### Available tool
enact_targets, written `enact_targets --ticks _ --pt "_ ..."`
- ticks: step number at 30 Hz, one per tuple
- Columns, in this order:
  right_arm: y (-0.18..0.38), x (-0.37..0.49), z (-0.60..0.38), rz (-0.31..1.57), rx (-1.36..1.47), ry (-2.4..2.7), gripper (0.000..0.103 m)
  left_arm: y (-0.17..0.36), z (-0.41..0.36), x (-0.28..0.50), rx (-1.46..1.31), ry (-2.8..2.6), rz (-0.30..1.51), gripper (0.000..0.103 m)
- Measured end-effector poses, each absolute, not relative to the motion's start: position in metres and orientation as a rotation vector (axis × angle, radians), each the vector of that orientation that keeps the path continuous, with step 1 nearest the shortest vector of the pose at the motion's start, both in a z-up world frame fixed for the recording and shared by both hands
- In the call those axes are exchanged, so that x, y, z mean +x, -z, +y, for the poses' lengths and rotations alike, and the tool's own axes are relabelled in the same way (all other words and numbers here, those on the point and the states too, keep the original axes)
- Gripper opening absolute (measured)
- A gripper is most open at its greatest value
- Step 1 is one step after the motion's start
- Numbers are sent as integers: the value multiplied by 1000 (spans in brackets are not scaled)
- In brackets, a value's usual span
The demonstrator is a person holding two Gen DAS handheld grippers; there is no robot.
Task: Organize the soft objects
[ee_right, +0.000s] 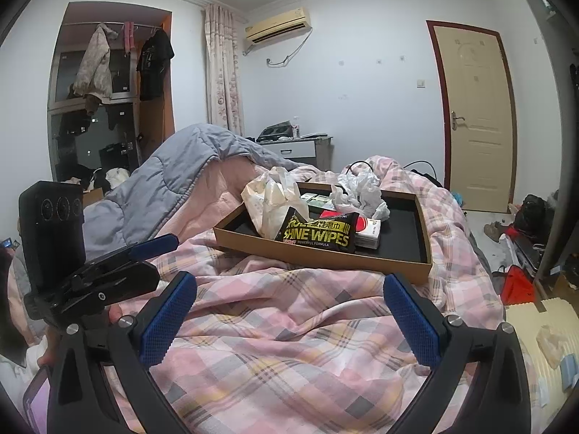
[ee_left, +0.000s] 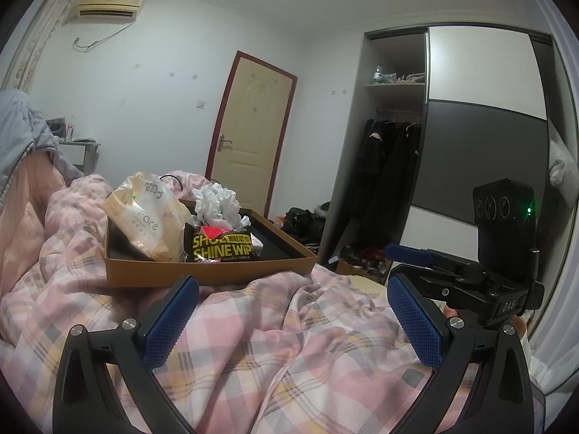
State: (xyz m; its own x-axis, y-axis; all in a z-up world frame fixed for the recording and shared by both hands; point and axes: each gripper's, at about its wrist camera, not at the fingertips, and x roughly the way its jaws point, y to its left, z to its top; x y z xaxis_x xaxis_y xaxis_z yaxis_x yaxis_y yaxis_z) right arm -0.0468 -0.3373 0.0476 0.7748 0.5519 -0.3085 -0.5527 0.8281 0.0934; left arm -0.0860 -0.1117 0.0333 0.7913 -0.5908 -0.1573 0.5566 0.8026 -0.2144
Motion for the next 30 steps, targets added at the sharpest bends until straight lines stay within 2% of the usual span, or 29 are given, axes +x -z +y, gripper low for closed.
enact_targets --ticks 5,16,30 --pt "-43 -50 -317 333 -100 -561 102 -29 -118 -82 -146 636 249 103" --pt "-45 -32 -360 375 141 -623 102 -29 -105 -79 -208 641 247 103" --pt "-48 -41 -351 318 82 -456 102 -35 -104 -90 -180 604 194 103"
